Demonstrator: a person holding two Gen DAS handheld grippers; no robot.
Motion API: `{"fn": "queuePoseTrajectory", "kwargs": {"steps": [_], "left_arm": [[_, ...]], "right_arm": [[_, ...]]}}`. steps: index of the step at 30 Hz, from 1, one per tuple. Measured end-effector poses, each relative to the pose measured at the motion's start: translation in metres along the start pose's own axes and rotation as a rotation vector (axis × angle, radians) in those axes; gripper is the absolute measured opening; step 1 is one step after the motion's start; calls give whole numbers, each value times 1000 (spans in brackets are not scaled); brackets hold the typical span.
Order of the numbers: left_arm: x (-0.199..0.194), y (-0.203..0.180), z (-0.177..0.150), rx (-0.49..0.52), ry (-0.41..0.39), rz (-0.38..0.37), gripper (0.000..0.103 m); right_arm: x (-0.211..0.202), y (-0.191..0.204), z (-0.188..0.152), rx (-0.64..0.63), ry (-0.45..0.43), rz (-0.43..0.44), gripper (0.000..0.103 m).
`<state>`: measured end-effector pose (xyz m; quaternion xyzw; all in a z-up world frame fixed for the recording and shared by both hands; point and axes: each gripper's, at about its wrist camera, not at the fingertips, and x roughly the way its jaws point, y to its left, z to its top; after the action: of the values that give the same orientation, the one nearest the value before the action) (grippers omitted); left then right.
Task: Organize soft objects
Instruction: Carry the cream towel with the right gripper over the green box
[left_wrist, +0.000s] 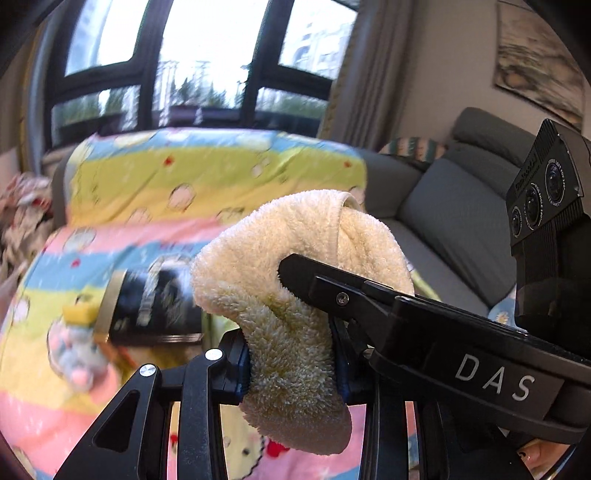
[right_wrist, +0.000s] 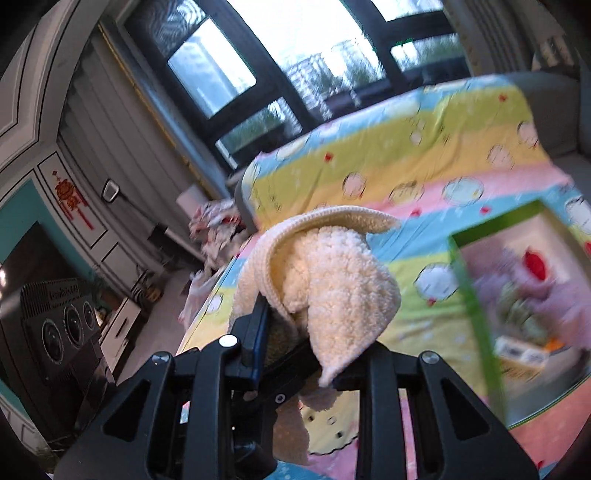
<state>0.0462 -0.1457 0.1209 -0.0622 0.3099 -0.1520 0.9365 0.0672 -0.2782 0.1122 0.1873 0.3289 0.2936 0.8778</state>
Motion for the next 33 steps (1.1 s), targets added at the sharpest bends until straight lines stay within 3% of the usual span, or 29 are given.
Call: {"fn": "queuePoseTrajectory", "kwargs": {"steps": [7,15,26,33], "left_arm": [[22,-36,31,83,-40,-88,35],[79,-70,49,131,22,-186,35],[186,-99,51,179,179,-269,35],[248,-100,38,155,352,-265,35]], "right_arm": [[-34,-25,29,16,-118,-97,27],[-41,-78,44,94,-165,-218,28],[-15,-168,55,265,-143,-323,28],[25,-221,50,379,-25,-408,28]]}}
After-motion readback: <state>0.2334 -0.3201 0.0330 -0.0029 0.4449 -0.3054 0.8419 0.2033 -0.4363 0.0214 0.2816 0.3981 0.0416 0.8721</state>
